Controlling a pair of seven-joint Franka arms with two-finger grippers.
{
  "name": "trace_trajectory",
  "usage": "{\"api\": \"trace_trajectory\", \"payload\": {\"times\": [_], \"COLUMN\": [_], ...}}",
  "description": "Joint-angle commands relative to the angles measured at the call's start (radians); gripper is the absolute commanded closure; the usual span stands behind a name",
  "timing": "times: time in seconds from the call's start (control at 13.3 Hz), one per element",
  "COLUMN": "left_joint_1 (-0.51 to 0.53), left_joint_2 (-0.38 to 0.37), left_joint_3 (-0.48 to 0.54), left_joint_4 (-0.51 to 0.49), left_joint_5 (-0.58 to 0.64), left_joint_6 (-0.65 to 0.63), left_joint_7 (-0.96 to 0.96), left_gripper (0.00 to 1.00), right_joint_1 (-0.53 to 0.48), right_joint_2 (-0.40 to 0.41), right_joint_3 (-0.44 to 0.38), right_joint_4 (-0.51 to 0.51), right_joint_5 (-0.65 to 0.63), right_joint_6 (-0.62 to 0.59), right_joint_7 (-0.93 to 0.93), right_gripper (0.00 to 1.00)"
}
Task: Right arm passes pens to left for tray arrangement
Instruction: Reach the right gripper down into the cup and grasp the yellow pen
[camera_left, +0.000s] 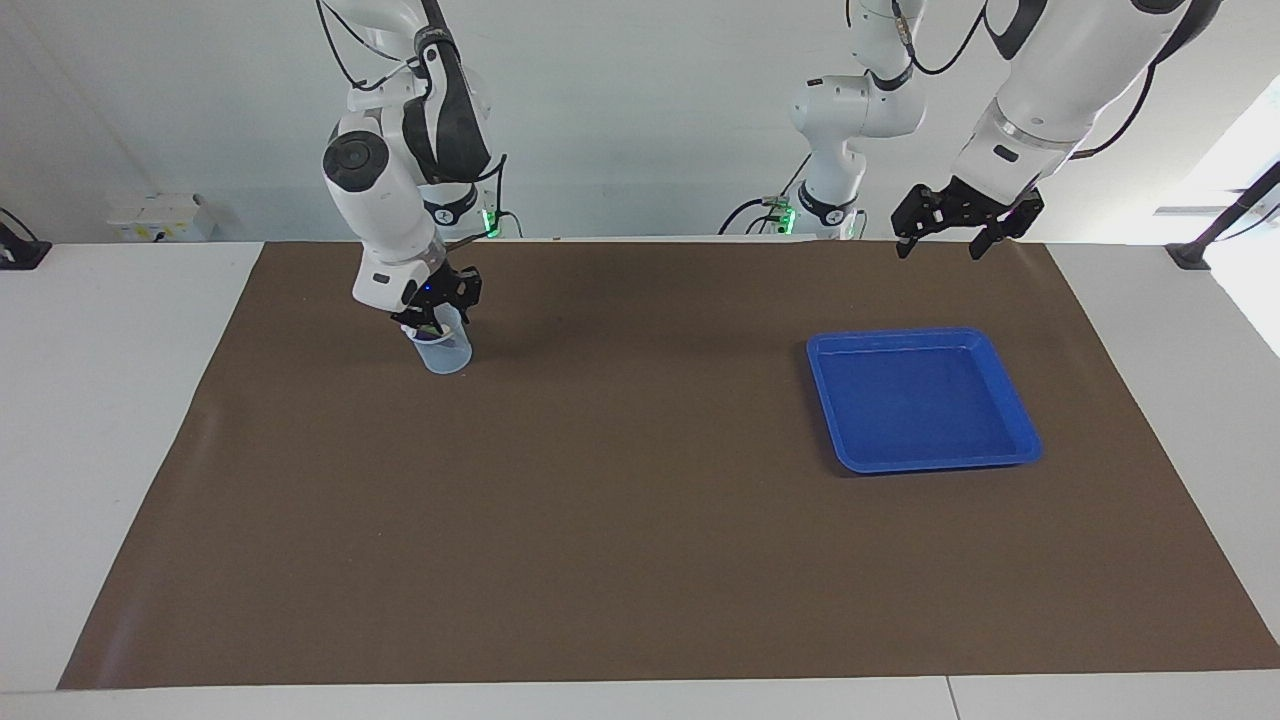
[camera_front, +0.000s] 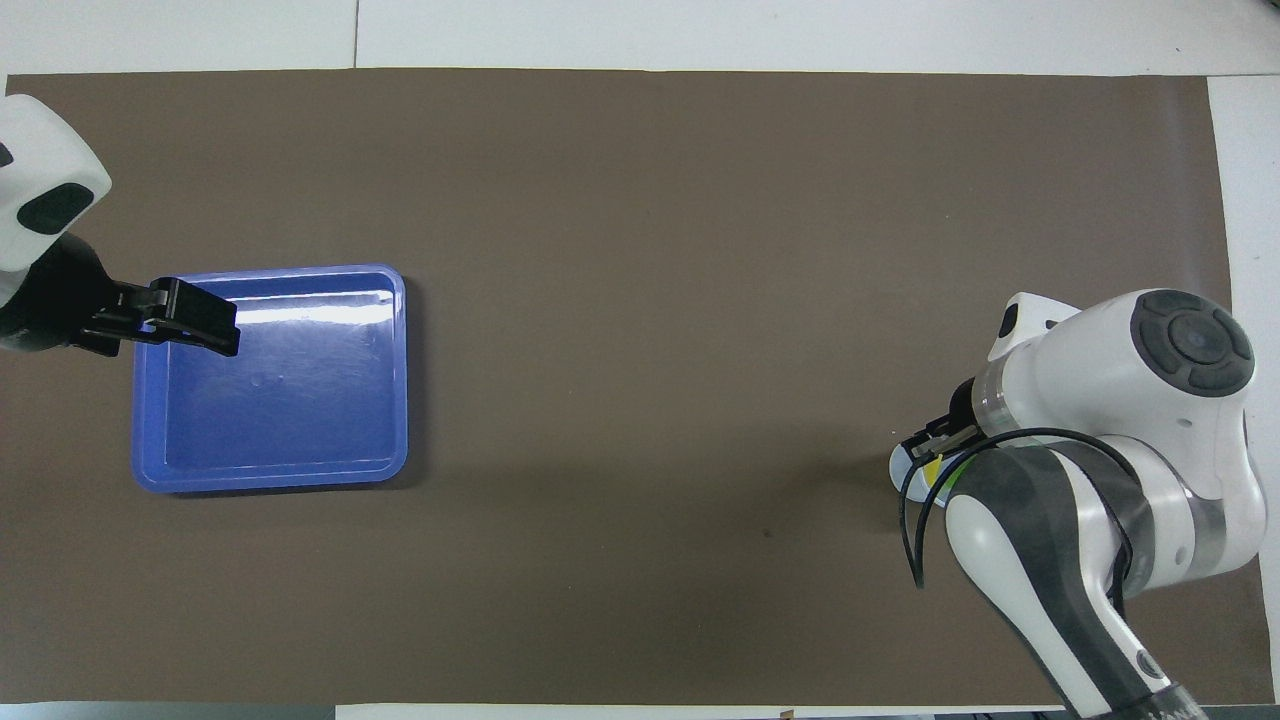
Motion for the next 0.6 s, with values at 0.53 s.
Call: {"api": "trace_trajectory", "payload": {"times": [0.53], "left_joint_1": [0.014], "left_joint_2": [-0.025], "left_joint_3": [-0.006], "left_joint_4": [-0.022], "left_joint_5": [-0.014], "left_joint_6": [-0.015], "left_joint_7": [0.001], "left_gripper": [0.00], "right_joint_1": [-0.027], "right_joint_2": [0.007], "right_joint_3": [-0.003], "right_joint_4": [-0.017], "right_joint_5": [0.009], "right_joint_6": [0.061], "right_joint_7": [-0.058], "right_gripper": [0.58]}}
